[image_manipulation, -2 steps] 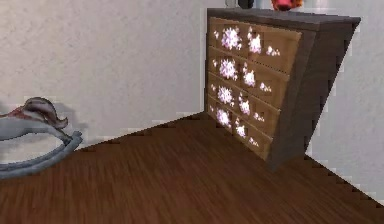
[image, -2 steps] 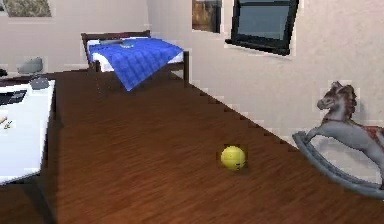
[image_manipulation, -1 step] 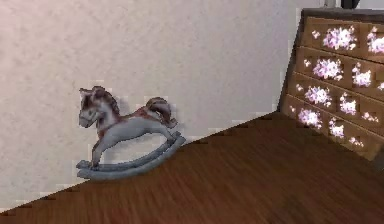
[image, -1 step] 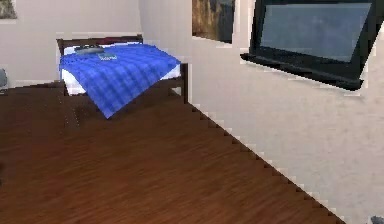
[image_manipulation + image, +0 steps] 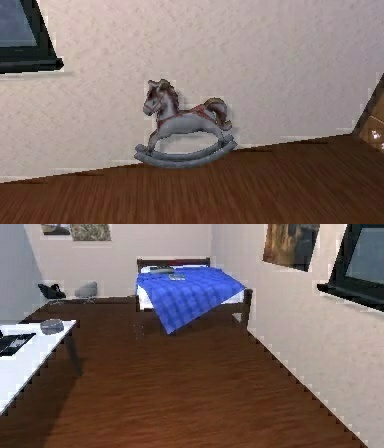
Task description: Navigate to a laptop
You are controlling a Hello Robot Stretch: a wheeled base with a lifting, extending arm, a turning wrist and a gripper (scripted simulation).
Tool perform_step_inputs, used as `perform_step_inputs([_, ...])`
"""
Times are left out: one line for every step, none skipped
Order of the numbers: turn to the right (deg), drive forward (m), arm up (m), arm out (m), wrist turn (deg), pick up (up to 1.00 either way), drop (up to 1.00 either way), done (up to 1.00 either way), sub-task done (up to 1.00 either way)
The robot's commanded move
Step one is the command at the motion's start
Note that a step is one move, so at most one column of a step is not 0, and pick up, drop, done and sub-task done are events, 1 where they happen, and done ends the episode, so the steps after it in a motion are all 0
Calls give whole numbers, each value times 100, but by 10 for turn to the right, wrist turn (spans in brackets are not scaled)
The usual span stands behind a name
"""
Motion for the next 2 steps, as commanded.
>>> perform_step_inputs([0, 10, 0, 0, 0, 0, 0, 0, 0])
perform_step_inputs([-240, 0, 0, 0, 0, 0, 0, 0, 0])
